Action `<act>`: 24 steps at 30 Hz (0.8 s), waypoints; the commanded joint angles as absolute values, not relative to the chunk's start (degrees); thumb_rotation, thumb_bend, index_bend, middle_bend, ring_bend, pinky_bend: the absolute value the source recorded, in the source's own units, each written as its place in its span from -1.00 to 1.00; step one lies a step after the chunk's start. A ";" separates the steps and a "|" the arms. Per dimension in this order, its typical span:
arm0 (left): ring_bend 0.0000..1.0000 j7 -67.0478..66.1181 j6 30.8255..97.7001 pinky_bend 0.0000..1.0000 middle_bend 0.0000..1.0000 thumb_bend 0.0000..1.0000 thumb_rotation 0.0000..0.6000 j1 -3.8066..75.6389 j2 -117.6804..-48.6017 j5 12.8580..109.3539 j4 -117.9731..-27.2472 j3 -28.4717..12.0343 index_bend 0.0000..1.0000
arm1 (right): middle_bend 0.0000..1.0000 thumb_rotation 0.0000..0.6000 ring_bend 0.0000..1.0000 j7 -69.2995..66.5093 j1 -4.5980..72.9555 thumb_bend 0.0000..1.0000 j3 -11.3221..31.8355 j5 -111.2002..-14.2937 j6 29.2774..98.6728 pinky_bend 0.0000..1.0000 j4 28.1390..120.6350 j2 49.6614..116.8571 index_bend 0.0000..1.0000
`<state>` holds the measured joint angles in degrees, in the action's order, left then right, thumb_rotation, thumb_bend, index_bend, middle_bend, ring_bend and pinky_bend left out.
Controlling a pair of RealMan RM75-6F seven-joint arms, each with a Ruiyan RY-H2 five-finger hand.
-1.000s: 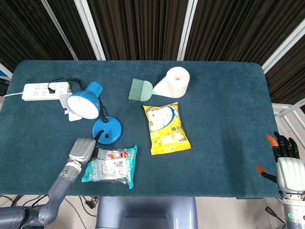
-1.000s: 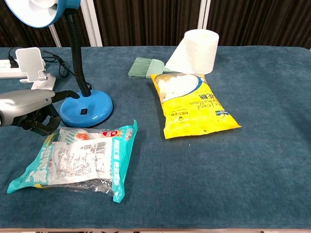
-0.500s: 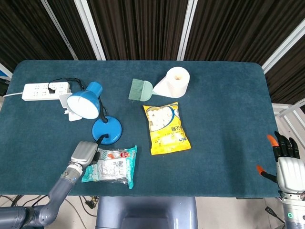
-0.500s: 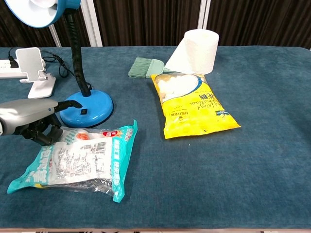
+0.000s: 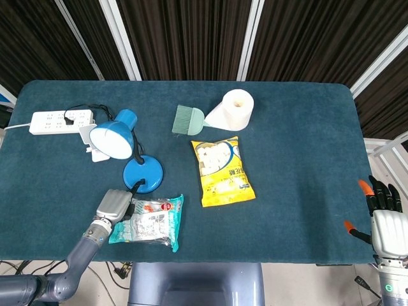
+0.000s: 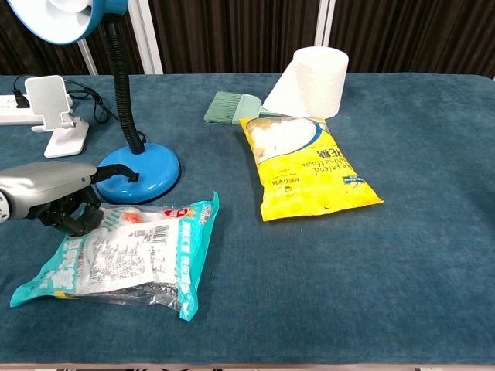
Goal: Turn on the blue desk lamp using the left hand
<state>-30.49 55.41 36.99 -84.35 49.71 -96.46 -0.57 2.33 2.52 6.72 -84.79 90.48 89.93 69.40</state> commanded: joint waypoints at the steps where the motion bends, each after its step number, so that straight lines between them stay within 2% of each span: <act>1: 0.62 -30.41 55.13 0.66 0.40 0.13 1.00 37.12 -84.31 49.48 -96.41 -0.47 -0.32 | -0.89 1.00 -0.82 2.45 2.57 -0.55 6.73 -84.71 90.33 -1.00 89.93 69.45 -0.74; 17: 0.62 -33.08 52.94 0.66 0.40 0.13 1.00 38.80 -83.29 46.82 -96.97 1.75 -0.27 | -0.88 1.00 -0.81 2.53 2.38 -0.55 6.88 -84.95 90.93 -1.00 90.04 69.69 -0.74; 24: 0.59 -35.68 54.99 0.65 0.36 0.11 1.00 39.14 -82.76 45.66 -98.02 2.82 -0.28 | -0.88 1.00 -0.81 2.75 2.56 -0.55 6.68 -85.29 90.68 -1.00 89.54 70.15 -0.74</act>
<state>-35.55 54.45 39.16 -82.91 45.47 -97.69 2.71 2.74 2.56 6.69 -85.28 90.68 89.56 70.13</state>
